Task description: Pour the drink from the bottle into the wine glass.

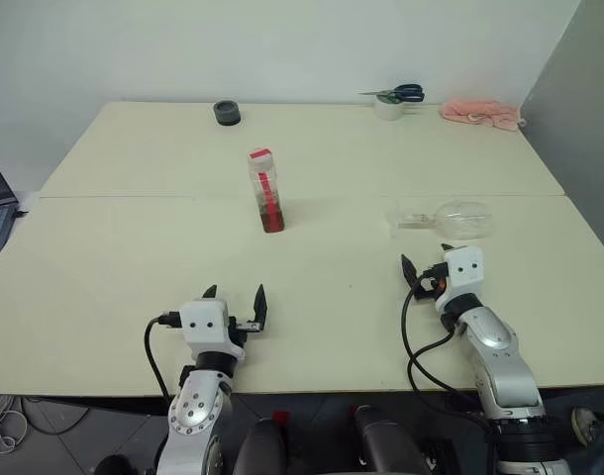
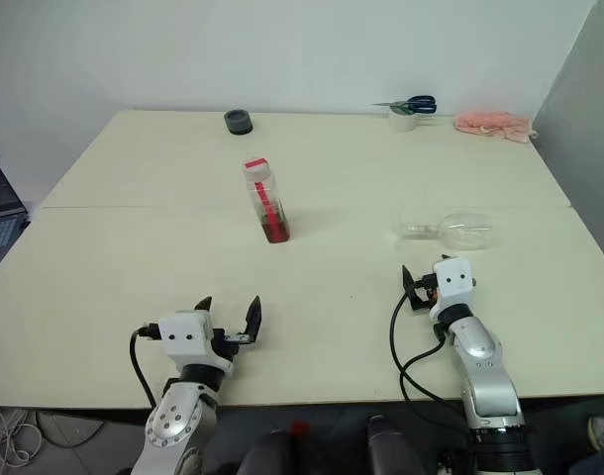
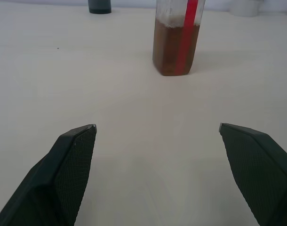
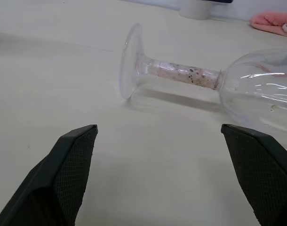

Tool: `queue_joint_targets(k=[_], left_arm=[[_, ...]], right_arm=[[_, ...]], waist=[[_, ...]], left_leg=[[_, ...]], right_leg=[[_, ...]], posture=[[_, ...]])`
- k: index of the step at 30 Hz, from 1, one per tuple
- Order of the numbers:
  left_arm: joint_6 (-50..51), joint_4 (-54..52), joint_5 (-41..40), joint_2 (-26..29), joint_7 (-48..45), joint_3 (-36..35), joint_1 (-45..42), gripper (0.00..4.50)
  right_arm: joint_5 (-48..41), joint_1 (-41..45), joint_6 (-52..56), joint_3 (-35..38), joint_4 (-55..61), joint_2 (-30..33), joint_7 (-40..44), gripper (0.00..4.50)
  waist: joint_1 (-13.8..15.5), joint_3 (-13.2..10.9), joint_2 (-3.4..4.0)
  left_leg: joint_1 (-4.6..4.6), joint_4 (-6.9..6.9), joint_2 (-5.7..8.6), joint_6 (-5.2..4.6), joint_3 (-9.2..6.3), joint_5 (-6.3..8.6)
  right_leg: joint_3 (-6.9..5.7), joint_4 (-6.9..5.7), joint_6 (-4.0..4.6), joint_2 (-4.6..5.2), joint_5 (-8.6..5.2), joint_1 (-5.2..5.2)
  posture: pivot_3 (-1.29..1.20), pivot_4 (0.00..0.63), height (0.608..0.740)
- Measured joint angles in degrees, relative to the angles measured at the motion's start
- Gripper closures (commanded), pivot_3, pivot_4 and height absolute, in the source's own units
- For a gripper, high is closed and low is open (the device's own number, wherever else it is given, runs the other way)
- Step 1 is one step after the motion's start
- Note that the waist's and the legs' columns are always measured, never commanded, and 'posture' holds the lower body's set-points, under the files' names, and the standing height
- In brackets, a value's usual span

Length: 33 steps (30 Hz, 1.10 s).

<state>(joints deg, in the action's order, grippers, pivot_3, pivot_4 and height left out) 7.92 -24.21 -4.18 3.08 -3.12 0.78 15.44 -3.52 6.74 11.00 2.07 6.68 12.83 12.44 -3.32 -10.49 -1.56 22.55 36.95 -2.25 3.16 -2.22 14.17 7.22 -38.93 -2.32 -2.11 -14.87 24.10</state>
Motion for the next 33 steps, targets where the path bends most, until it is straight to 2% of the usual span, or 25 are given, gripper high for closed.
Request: queue_joint_targets(k=[12, 18, 23, 27, 33], left_arm=[[0.42, -0.11, -1.16, -0.20, -0.27, -0.99, -0.53, 0.02], [2.14, -1.29, -1.50, -0.69, 0.18, -1.17, -5.22, 0.02], [9.62, -1.23, -0.78, -1.82, 4.11, -1.94, -14.12, 0.02], [13.19, 1.27, -0.16, -2.54, 7.06, -3.78, -22.08, 0.02], [13.97, 7.61, 1.39, -2.77, 7.70, -2.58, -31.29, 0.02]], right_arm=[[0.01, -0.32, -0.23, -0.01, 1.51, -0.10, 0.05, 0.00], [-1.31, -0.18, -2.85, -1.31, 5.65, 1.97, 5.14, 0.00], [-6.32, 7.22, -0.95, -6.68, 7.59, 4.57, 15.85, 0.00], [-9.24, 13.14, 3.84, -8.98, 7.06, 5.18, 20.70, 0.00], [-12.48, 19.32, 10.87, -10.11, 6.00, 6.45, 24.91, 0.00]], waist=[[0.00, 0.00, 0.00], [0.02, 0.00, 0.00], [0.02, 0.01, -0.02], [0.11, 0.01, -0.02], [0.23, 0.01, -0.02]], left_leg=[[0.01, 0.00, 0.00, 0.00, 0.00, 0.00], [0.01, 0.01, 0.01, 0.00, -0.03, 0.00], [0.00, 0.05, 0.01, 0.00, -0.18, 0.00], [0.10, 0.07, 0.02, 0.00, -0.32, -0.01], [0.20, 0.09, 0.09, 0.00, -0.49, -0.01]], right_leg=[[0.00, 0.00, 0.00, 0.00, 0.00, 0.00], [-0.02, 0.00, 0.00, 0.00, 0.00, -0.02], [-0.14, -0.02, -0.02, -0.04, 0.02, -0.08], [-0.24, 0.00, 0.01, -0.04, 0.04, -0.08], [-0.36, 0.01, 0.23, 0.01, 0.17, -0.06]], posture=[[0.00, 0.150, 0.740], [0.00, 0.150, 0.740], [0.00, 0.150, 0.740], [0.00, 0.150, 0.740], [0.00, 0.150, 0.740]])
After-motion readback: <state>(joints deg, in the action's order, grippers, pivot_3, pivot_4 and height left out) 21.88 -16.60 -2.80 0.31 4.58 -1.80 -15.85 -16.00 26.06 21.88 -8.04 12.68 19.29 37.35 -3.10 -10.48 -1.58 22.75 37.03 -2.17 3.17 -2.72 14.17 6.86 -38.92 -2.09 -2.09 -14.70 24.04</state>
